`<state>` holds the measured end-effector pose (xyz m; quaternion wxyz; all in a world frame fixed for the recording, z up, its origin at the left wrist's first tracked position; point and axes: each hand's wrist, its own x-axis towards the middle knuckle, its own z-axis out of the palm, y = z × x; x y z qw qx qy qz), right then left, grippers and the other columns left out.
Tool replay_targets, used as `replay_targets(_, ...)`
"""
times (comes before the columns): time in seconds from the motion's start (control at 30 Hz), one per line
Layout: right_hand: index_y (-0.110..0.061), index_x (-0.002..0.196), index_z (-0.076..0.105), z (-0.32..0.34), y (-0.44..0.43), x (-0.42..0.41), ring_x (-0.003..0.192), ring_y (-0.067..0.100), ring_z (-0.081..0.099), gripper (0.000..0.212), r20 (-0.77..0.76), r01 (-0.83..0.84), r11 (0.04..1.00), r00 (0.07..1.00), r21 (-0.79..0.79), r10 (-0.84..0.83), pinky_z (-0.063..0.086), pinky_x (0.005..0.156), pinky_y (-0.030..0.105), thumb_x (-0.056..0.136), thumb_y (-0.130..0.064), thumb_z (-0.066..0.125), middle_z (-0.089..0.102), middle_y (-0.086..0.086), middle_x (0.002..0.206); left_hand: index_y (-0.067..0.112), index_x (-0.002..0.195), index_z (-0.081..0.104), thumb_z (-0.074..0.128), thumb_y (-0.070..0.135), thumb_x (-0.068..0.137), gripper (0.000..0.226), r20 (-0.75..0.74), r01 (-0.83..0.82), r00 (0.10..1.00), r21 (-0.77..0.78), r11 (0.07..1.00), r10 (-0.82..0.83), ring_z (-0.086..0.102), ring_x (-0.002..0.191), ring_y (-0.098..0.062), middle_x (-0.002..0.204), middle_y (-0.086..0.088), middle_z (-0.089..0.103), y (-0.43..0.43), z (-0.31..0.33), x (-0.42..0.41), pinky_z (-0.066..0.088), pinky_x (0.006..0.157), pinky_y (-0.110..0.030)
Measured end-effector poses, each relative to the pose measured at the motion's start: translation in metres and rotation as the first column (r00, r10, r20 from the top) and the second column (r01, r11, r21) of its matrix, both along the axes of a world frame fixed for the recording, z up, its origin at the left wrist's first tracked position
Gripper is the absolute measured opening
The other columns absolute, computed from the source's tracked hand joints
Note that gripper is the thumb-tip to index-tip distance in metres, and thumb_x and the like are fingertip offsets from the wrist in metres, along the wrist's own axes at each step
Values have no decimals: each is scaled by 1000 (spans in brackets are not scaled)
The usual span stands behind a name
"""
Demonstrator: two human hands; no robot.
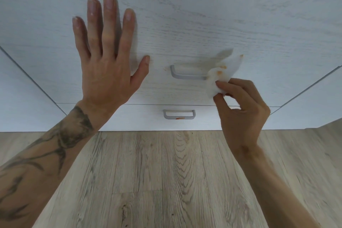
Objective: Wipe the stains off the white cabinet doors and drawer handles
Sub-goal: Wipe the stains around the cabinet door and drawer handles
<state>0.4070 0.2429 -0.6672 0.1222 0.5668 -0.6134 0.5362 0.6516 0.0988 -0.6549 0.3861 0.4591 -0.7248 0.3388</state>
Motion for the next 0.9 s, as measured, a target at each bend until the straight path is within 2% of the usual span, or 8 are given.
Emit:
replay_targets(0.07,-27,108,67,10,-2,-4,89,1,64,36,175,47,999,984,-18,-43,54,84,19,88,3,75,68,-1,102,-3,159,33,53,50,107,77,2,-1,1000,-3,1000,1,33,143,-62,156,-39,36,0,0,0,21,120,-72)
replay_targets(0.13,-30,106,56,19,-9,-7,89,9,62,37,273,53,998,961,-23,-44,54,84,24,91,0,71,63,3,104,-3,159,34,53,50,107,76,5,-4,1000,-2,1000,4,34,143,-61,156,-39,37,0,1,0,22,120,-71)
replay_targets(0.23,-12,108,69,19,-14,-7,97,-6,57,25,93,9,998,996,67,-15,54,87,20,89,4,70,53,3,118,-3,158,35,53,50,107,76,6,-2,1000,0,1000,2,34,143,-61,156,-39,37,1,1,0,21,120,-71)
replay_targets(0.3,-7,113,74,14,-13,-10,101,-10,57,25,47,-46,991,998,122,41,57,91,24,89,2,71,54,2,121,-3,158,35,53,50,107,76,6,-1,1000,-1,1000,1,34,144,-61,157,-38,37,2,1,0,21,121,-71)
replay_targets(0.47,-5,119,77,8,-12,-25,93,10,65,27,-105,-105,989,988,108,117,57,85,23,92,0,78,68,6,110,-2,159,35,52,50,108,75,0,7,1000,16,1000,-7,34,144,-60,157,-38,38,3,2,0,21,121,-70)
replay_targets(0.63,-5,117,79,4,-15,-6,89,27,65,25,-260,-125,990,956,60,137,53,80,25,93,1,78,71,11,100,-2,158,36,51,50,108,74,-11,14,1000,21,1000,-13,34,144,-60,156,-37,38,3,2,-1,21,121,-70)
replay_targets(0.77,-5,115,80,9,-32,22,90,25,62,21,-284,-163,984,943,67,176,50,79,22,95,-3,76,70,9,98,-1,158,37,52,51,107,74,-7,9,1000,14,1000,-9,35,144,-59,156,-37,39,2,2,-2,21,121,-70)
replay_targets(0.9,-4,116,78,13,-36,36,94,15,54,19,-251,-179,973,944,147,211,41,83,7,99,-5,72,66,4,100,-1,158,36,52,50,107,74,-5,9,1000,13,1000,-9,35,144,-59,156,-37,39,2,2,-2,21,121,-69)
